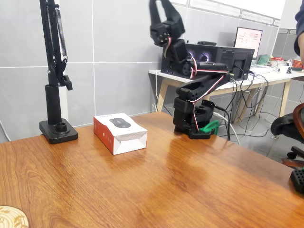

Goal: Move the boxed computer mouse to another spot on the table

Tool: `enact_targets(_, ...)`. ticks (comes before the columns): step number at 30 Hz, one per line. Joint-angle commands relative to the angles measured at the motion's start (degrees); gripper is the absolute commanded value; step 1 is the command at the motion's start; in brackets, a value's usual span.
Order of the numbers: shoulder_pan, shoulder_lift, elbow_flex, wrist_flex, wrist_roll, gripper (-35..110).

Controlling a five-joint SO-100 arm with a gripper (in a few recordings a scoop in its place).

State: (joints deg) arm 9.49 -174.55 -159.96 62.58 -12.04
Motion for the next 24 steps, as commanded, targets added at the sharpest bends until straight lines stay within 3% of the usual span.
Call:
enact_targets(1, -1.1, -3.4, -0.5, 4.5, -1.3, 0)
enact_targets(13, -3.7, -3.6, -0.5, 30.1, -8.0, 0)
enact_targets(16, -3.7, -3.6, -0.5, 38.0, -3.5, 0)
enact_targets(24, -3.6, -3.6, -0.5, 38.8, -5.4, 0)
